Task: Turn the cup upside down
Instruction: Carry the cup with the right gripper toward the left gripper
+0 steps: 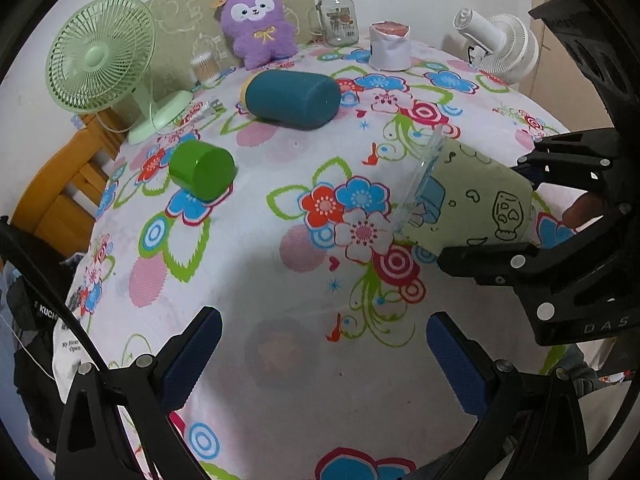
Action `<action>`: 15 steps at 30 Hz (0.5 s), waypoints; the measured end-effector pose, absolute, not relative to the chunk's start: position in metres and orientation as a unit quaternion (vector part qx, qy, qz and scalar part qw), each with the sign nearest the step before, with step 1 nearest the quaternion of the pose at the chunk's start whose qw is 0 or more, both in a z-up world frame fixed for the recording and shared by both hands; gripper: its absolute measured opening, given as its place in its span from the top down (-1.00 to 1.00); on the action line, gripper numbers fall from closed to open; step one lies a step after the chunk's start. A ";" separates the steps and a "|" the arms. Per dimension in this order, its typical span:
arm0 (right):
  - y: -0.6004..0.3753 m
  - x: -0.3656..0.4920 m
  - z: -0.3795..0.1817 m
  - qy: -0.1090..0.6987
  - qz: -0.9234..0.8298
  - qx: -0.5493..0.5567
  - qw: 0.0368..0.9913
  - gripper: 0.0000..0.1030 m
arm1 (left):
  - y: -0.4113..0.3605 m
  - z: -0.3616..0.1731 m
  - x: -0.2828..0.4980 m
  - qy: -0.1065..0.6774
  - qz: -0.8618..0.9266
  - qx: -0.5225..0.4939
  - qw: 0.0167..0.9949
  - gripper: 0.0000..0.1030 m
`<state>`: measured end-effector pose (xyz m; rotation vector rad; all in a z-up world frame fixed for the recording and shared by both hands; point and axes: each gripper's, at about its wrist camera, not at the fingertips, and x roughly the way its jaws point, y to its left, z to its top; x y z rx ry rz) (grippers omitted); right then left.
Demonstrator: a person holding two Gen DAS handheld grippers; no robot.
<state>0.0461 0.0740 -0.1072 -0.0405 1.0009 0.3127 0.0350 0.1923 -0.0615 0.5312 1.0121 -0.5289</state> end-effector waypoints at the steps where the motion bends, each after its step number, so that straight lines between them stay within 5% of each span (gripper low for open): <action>1: 0.075 0.046 -0.107 0.479 0.150 -0.022 0.865 -0.28 | 0.194 -0.063 0.034 0.476 -0.248 0.245 0.807 -1.00; 7: 0.078 0.043 -0.103 0.481 0.167 -0.020 0.860 -0.49 | 0.198 -0.061 0.032 0.488 -0.247 0.230 0.805 -1.00; 15: 0.080 0.045 -0.092 0.487 0.187 -0.012 0.853 -0.50 | 0.198 -0.053 0.033 0.499 -0.242 0.198 0.808 -1.00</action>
